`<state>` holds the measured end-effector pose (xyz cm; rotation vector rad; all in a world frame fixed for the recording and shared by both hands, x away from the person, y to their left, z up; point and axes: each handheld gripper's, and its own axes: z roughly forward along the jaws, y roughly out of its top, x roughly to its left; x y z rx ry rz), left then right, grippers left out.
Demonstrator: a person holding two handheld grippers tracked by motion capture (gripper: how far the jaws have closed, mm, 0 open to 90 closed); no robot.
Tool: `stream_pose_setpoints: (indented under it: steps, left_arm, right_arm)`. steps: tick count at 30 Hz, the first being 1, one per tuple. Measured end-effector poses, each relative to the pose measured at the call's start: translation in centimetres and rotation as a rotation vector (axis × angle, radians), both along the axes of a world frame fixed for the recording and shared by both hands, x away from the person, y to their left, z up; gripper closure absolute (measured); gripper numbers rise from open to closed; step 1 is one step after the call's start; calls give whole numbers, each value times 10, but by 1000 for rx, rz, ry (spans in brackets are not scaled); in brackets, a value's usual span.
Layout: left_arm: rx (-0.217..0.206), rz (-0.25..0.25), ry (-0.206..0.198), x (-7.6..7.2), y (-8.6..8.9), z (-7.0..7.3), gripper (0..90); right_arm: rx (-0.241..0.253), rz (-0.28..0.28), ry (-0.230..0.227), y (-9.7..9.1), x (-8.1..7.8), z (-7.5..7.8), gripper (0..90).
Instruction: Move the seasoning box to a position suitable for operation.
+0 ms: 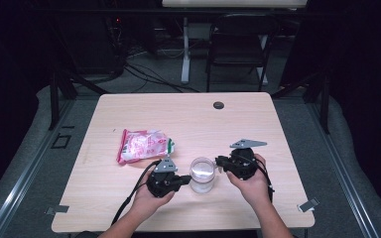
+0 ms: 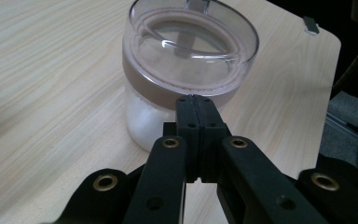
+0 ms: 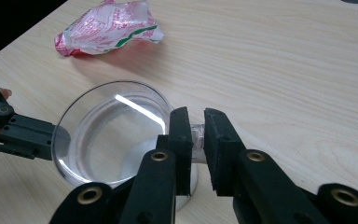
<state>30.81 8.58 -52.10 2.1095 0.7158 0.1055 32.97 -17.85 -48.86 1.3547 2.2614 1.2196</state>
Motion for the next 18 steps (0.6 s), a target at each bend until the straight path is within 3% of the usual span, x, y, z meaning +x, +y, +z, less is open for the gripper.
stream_pose_setpoints:
  steps: [8, 18]
  left_arm:
    - [2, -1, -2, -1, -1, 1, 900]
    - [-30, -12, -17, -1, -3, 5, 900]
  right_arm:
    - [6, -1, 1, -1, 0, 0, 814]
    - [30, -9, 3, -3, 0, -2, 801]
